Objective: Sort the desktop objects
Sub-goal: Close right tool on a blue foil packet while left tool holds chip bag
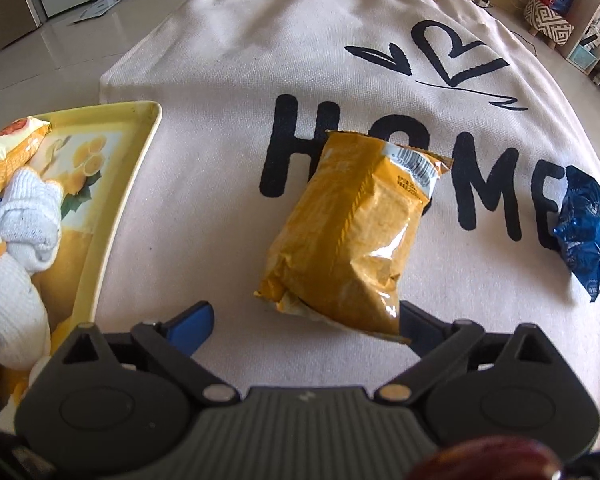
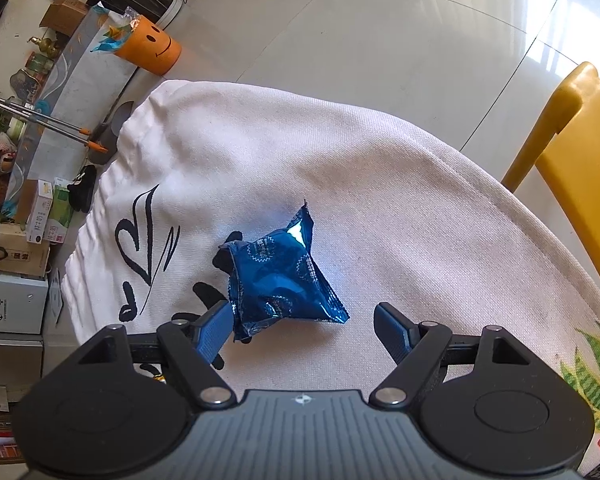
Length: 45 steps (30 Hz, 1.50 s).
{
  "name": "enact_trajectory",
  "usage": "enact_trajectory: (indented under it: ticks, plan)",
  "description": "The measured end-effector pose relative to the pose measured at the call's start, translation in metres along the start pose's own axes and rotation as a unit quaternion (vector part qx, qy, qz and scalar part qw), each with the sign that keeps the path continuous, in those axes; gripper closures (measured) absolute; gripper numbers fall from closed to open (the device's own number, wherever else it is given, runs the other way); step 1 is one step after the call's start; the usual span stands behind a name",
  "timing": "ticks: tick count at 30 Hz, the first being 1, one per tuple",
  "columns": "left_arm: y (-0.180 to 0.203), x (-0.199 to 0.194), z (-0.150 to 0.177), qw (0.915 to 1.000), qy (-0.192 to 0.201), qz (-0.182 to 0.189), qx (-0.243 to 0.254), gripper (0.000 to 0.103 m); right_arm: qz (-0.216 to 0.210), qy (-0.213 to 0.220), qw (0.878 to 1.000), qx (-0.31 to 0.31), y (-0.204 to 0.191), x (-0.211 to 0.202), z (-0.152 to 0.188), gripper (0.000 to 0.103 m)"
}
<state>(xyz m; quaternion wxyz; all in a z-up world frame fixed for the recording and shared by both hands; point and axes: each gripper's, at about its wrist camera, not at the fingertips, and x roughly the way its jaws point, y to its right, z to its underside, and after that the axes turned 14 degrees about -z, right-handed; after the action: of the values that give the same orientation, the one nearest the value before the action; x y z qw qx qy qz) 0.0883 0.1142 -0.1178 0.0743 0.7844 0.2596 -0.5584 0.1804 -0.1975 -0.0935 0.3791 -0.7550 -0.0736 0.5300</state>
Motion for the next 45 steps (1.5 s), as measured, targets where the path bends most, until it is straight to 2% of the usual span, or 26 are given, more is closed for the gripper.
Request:
enact_trajectory:
  ticks: [2,6,10,13,18,27,28,32,35,38,45]
  plan:
    - [0.0,-0.003,-0.003,0.9999,0.012,-0.002,0.002,0.001,0.006,-0.002,1.0,-0.001,0.001,0.006,-0.001,0.021]
    - [0.008,-0.015,-0.008,0.9983,0.047,0.007,0.034,0.001,0.006,-0.004,1.0,-0.005,0.0,0.017,-0.001,0.021]
    - [0.022,-0.022,-0.013,0.9941,0.075,0.025,0.074,0.001,0.005,0.002,1.0,-0.029,-0.008,0.027,-0.002,0.021]
    - [0.032,-0.019,-0.019,0.9917,0.089,0.035,0.086,0.001,0.012,0.001,0.999,-0.05,-0.013,0.035,-0.001,0.021]
    - [0.038,-0.01,-0.024,0.991,0.093,0.017,0.095,0.001,0.004,-0.007,0.997,-0.072,-0.017,0.046,0.0,0.021]
    - [0.033,0.001,-0.027,0.9941,0.083,0.014,0.068,0.001,0.018,-0.007,0.996,-0.084,-0.015,0.062,0.003,0.02]
    - [0.032,0.002,-0.027,0.9948,0.08,0.015,0.062,0.002,0.019,-0.006,0.996,-0.086,-0.014,0.063,0.003,0.02]
    - [0.029,0.004,-0.027,0.9959,0.068,0.026,0.054,0.019,0.013,-0.006,0.997,-0.076,-0.009,0.066,0.003,0.02]
    - [0.027,0.005,-0.027,0.9968,0.062,0.024,0.044,0.028,0.008,-0.004,0.997,-0.079,-0.008,0.066,0.004,0.021]
    - [0.024,0.004,-0.027,0.9972,0.06,0.024,0.036,0.031,0.002,-0.006,0.996,-0.085,-0.01,0.065,0.006,0.025]
    - [0.023,0.0,-0.024,0.9976,0.05,0.032,0.036,0.037,-0.029,-0.061,0.988,-0.136,-0.026,0.068,0.021,0.026]
